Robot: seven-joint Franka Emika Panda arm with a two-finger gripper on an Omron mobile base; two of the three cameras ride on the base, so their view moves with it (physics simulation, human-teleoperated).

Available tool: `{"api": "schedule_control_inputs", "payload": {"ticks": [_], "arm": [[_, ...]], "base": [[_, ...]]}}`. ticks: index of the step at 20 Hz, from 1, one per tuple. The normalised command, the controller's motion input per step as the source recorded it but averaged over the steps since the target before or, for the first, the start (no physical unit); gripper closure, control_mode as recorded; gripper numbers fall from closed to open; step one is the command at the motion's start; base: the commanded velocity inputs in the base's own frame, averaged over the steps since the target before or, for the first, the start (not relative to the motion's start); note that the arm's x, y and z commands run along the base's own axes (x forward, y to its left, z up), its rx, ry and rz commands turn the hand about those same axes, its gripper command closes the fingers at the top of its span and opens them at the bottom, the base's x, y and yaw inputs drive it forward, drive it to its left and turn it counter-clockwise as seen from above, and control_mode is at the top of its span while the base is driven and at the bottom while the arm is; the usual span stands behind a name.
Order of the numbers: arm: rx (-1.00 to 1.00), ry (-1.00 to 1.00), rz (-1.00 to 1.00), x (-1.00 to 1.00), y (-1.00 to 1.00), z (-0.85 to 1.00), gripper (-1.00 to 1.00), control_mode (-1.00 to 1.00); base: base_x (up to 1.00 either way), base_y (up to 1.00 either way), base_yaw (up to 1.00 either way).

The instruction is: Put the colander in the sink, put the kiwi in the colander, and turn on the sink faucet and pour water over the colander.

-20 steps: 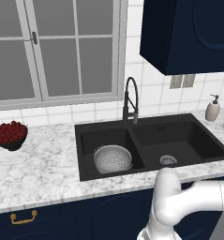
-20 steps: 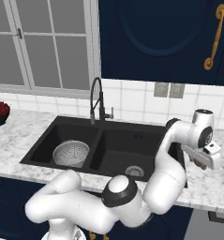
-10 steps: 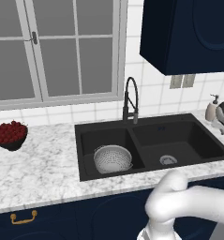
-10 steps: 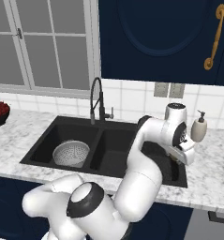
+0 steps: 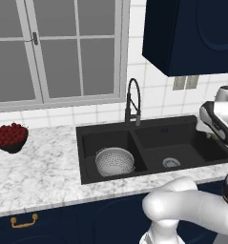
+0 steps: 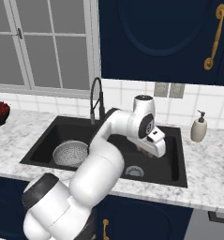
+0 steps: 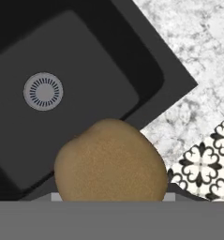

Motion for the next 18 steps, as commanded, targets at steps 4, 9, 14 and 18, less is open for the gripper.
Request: {"api": "schedule_control_inputs", "payload": {"ticks": [4, 9, 14, 18], "arm": [[0.02, 0.0, 0.26, -0.23, 1.0, 0.0, 1.0, -1.0], [0.0, 0.0, 0.24, -0.13, 1.0, 0.0, 1.0, -1.0], [0.02, 0.0, 0.24, 0.02, 1.0, 0.0, 1.0, -1.0], [0.07, 0.0, 0.27, 0.24, 1.0, 0.0, 1.0, -1.0]], "base": [[0.0, 0.0, 0.0], [0.0, 0.0, 0.0], [0.0, 0.0, 0.0], [0.0, 0.0, 0.0]]}}
